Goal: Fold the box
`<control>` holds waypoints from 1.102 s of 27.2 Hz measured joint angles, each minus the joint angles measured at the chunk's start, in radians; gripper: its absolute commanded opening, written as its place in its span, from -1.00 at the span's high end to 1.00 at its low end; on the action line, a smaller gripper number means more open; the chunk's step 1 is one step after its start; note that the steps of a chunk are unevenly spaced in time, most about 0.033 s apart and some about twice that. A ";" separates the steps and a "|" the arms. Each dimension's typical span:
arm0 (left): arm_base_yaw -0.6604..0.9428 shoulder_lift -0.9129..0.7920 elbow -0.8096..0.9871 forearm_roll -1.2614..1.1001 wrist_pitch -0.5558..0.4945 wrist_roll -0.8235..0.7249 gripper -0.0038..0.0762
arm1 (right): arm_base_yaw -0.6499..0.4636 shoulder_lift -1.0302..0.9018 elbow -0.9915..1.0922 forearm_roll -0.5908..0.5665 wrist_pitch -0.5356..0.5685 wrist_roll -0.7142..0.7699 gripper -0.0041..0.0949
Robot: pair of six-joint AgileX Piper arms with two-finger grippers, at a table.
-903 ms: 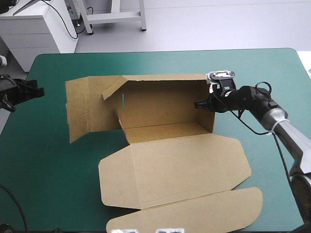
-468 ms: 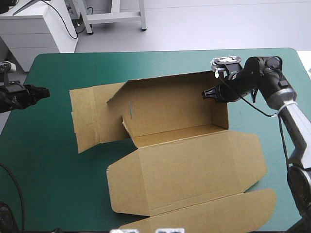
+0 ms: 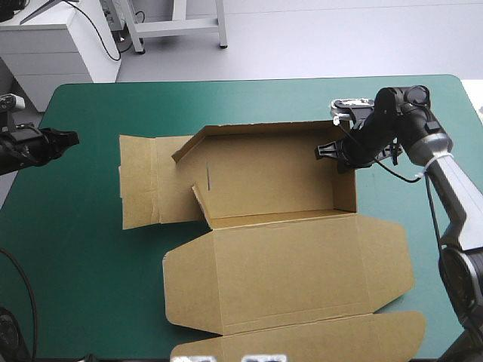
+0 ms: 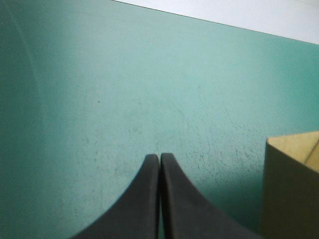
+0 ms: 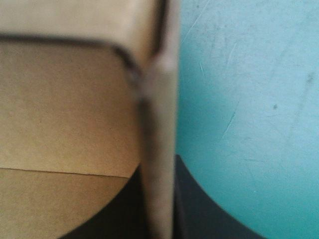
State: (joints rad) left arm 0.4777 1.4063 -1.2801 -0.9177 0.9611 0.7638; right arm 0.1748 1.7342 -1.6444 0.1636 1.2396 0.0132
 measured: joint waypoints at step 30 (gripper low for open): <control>0.000 0.120 0.005 -0.018 0.034 0.000 0.92 | 0.000 0.200 -0.129 0.016 -0.039 0.049 -0.14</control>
State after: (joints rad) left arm 0.4777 1.5265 -1.2748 -0.9359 0.9954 0.7638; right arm 0.1748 1.9340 -1.7731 0.1797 1.2009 0.0619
